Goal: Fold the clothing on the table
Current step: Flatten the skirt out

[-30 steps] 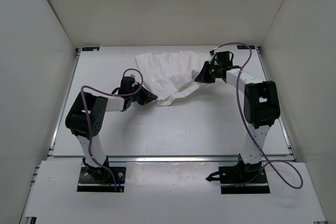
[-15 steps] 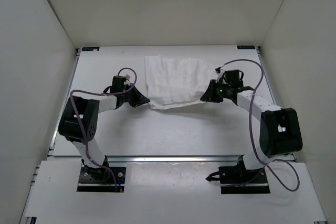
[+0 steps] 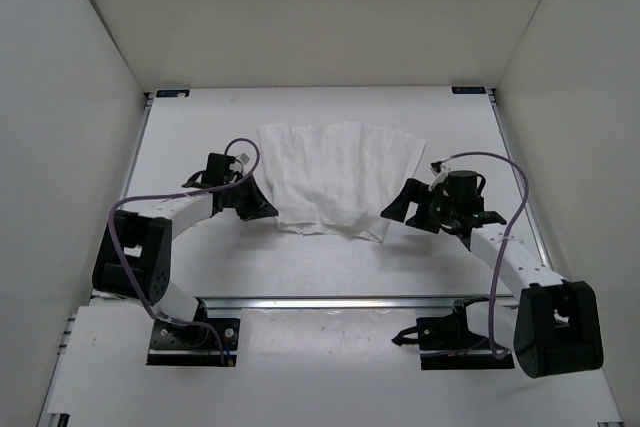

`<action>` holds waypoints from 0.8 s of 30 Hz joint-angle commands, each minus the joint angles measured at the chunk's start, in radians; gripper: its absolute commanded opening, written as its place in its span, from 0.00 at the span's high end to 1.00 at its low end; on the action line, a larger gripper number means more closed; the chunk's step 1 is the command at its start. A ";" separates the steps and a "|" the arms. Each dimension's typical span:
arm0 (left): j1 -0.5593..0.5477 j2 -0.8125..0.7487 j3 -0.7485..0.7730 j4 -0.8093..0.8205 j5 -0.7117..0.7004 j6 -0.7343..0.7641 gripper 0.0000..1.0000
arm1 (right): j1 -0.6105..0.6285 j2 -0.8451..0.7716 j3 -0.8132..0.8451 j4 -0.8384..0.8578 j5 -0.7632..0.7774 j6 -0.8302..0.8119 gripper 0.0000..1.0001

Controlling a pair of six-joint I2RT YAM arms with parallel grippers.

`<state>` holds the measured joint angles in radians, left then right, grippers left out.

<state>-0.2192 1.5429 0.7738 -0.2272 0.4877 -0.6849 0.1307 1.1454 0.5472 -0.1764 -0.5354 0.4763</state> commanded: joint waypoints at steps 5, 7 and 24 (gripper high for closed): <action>-0.034 -0.142 -0.054 -0.159 -0.070 0.091 1.00 | 0.050 0.075 0.025 0.025 0.110 0.019 0.14; -0.039 -0.182 -0.092 -0.162 -0.080 0.078 1.00 | 0.085 0.114 0.033 0.029 0.114 0.042 0.16; -0.042 -0.328 -0.280 -0.086 -0.094 -0.030 1.00 | 0.208 0.247 0.031 0.117 0.092 0.107 0.47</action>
<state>-0.2459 1.2514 0.5213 -0.3744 0.3569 -0.6662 0.3073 1.3769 0.5537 -0.1078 -0.4530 0.5621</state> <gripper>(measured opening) 0.021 0.521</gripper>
